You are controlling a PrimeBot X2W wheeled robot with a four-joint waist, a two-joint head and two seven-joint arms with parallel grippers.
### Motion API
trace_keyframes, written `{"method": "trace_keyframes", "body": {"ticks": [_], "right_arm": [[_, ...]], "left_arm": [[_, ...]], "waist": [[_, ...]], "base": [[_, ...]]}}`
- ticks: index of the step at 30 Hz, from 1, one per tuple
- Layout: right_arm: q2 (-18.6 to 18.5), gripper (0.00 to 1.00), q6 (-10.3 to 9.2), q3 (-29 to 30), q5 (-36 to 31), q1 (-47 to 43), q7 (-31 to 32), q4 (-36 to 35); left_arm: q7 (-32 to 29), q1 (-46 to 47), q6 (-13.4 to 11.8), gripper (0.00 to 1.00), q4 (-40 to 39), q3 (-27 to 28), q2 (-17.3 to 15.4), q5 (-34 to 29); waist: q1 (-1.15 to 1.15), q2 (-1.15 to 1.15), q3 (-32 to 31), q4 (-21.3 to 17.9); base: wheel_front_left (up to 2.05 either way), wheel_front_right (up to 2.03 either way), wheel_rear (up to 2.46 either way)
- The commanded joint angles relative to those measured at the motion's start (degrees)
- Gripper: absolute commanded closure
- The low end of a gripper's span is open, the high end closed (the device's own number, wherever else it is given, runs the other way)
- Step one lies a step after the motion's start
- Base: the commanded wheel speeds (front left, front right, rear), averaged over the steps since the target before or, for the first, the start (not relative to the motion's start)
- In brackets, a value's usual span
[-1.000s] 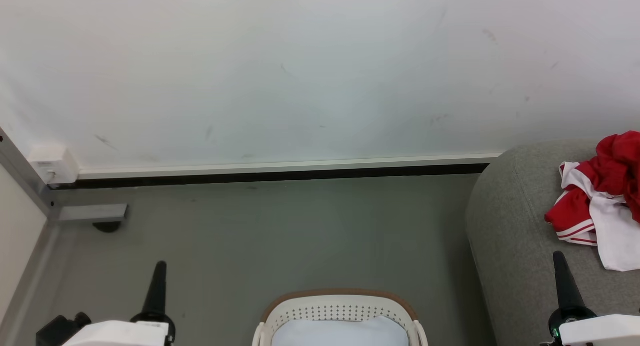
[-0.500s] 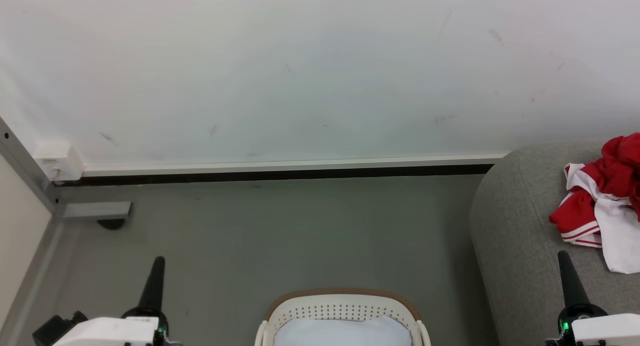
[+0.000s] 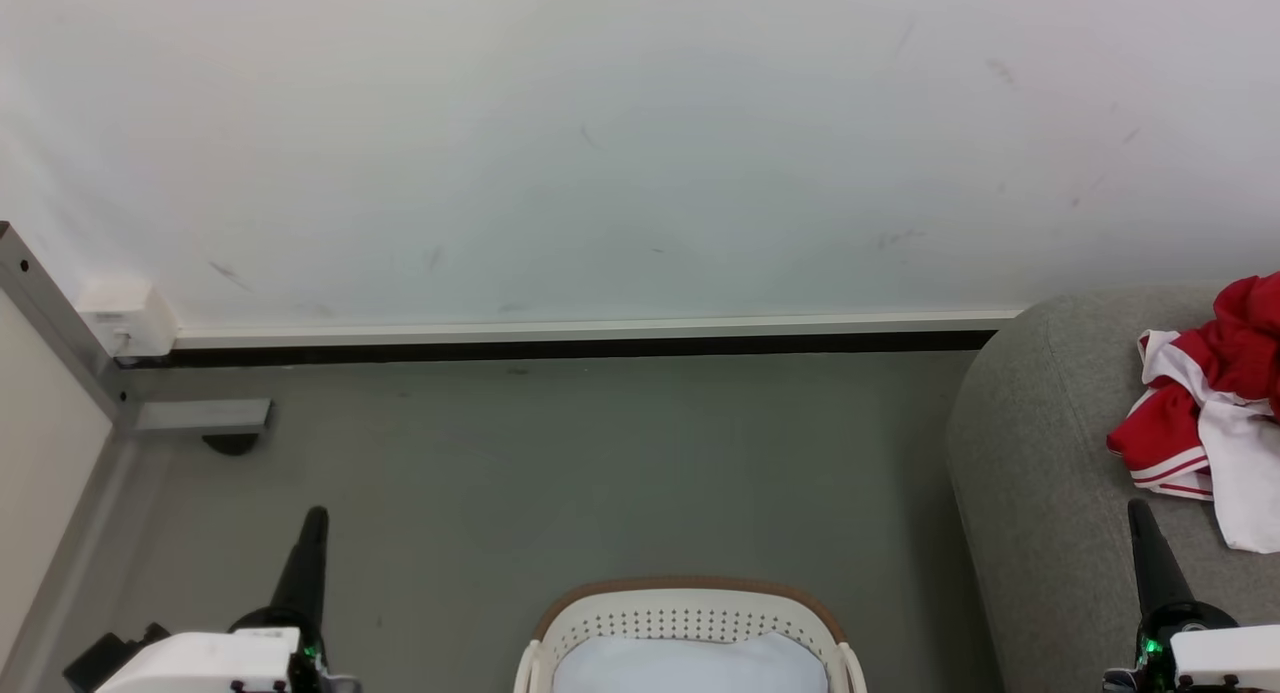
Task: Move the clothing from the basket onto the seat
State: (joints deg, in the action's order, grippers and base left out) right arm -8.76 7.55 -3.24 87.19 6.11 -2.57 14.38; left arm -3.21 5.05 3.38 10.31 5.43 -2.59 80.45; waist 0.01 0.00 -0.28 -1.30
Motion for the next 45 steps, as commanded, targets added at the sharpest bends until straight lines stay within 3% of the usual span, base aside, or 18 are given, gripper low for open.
{"method": "trace_keyframes", "body": {"ticks": [1,29,45], "right_arm": [[-0.6,1.0,-0.09,0.0,1.8,1.1,0.1,-0.6],[-3.4,1.0,-0.12,-1.9,15.9,1.1,-0.3,-1.1],[-4.7,1.0,-0.12,-3.5,17.2,1.1,-1.5,-1.4]], "left_arm": [[-0.5,0.8,-0.2,1.0,-0.7,0.4,-0.4,1.5],[-3.4,1.1,-0.9,1.0,-1.7,1.4,-0.5,12.4],[-3.4,1.0,-0.9,1.0,-1.7,1.3,-0.5,12.3]], "waist": [[0.0,0.0,0.0,0.1],[-0.01,0.0,0.1,1.3],[-0.01,0.0,0.2,1.3]], "base": [[0.0,0.0,0.0],[0.0,0.0,0.0],[0.0,0.0,0.0]]}}
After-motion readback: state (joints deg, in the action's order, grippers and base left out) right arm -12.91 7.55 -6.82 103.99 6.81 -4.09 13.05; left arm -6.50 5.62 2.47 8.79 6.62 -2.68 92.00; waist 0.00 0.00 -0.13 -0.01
